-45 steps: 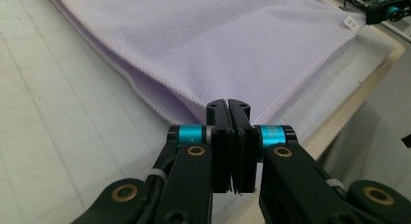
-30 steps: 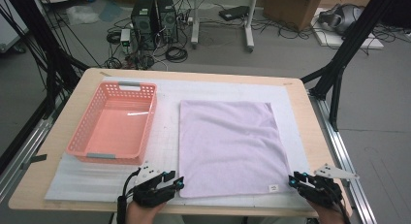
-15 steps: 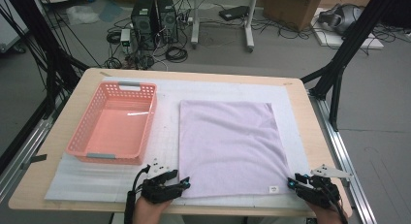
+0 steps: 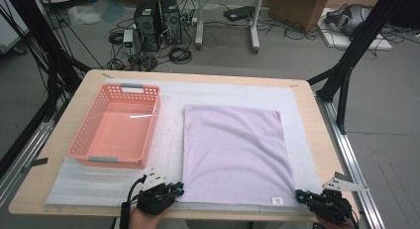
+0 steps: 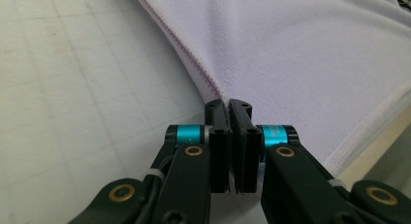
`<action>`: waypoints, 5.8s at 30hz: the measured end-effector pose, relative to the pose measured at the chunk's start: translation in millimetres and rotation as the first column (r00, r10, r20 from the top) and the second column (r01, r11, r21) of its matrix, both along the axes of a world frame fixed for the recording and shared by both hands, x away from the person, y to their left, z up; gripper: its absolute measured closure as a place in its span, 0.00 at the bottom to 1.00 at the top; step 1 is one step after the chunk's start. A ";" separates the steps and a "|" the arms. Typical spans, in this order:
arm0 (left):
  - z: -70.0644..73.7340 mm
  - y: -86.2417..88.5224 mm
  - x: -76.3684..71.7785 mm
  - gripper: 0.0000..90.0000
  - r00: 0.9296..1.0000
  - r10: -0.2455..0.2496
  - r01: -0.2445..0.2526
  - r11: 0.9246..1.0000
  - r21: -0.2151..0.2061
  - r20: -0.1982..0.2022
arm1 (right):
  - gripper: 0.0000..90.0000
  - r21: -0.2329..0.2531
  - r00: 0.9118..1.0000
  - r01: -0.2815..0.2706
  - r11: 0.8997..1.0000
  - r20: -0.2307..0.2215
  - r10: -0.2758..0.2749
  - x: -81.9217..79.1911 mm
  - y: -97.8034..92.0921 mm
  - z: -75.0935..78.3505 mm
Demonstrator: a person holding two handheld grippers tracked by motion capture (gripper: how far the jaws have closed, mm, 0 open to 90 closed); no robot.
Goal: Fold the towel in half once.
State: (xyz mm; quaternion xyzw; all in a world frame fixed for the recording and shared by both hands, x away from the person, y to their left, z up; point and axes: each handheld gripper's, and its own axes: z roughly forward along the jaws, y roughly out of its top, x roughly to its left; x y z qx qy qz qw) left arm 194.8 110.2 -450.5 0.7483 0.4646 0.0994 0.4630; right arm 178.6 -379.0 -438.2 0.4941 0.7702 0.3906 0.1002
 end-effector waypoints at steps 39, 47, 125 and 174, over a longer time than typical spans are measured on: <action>9.2 4.2 79.7 0.48 0.982 -0.036 0.045 0.998 -0.045 0.185 | 0.64 -0.131 0.979 0.077 0.988 0.197 -0.050 204.9 35.9 17.9; 6.2 2.7 88.6 0.48 0.985 -0.045 0.053 0.998 -0.038 0.168 | 0.81 -0.185 0.984 0.078 0.980 0.170 -0.046 243.7 49.3 7.5; 6.9 -30.8 215.0 0.48 0.981 0.146 -0.154 0.987 0.047 0.131 | 0.94 -0.077 0.995 0.087 0.993 0.053 -0.083 145.5 18.8 -6.6; 16.3 1.4 117.5 0.23 0.942 -0.118 0.163 0.979 -0.121 0.315 | 0.20 -0.046 0.944 0.076 0.996 0.325 -0.057 98.9 18.5 20.2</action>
